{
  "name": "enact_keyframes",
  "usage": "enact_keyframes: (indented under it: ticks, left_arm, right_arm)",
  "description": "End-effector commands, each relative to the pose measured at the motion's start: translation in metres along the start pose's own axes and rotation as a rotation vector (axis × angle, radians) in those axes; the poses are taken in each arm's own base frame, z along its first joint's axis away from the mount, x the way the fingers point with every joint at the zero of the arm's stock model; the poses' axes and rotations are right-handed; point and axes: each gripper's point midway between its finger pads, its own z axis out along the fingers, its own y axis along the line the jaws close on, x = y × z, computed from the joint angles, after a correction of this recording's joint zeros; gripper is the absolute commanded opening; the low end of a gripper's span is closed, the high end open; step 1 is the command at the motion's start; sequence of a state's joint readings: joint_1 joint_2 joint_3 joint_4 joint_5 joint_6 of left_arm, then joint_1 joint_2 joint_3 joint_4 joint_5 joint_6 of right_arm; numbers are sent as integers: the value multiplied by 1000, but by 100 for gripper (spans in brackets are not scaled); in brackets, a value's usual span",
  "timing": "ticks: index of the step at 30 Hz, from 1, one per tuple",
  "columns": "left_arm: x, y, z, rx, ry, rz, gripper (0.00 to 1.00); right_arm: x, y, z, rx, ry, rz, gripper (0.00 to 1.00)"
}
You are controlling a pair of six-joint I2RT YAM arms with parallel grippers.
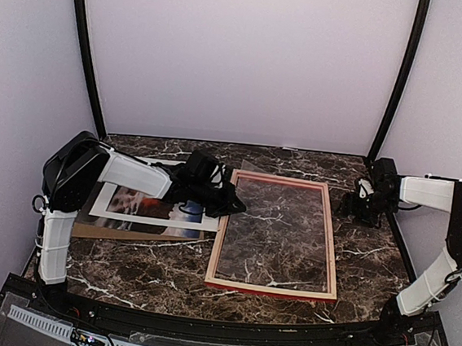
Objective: Put the photo into the frame
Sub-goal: Place the glass panel in the frame body.
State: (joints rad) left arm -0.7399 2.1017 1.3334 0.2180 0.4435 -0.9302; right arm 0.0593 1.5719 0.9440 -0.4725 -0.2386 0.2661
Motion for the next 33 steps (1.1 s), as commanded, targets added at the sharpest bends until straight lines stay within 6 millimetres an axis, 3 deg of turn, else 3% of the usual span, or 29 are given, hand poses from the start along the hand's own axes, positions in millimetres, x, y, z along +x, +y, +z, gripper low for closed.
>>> enact_keyframes:
  ticks: [1,33]
  left_arm:
    - [-3,-16,-12,16,-19,36,0]
    - [-2,-15,-15,-14,-22,53,0]
  right_arm:
    - [1,2,0,0,-7,-16,76]
    - [-1,4,-9,2,-9,-35,76]
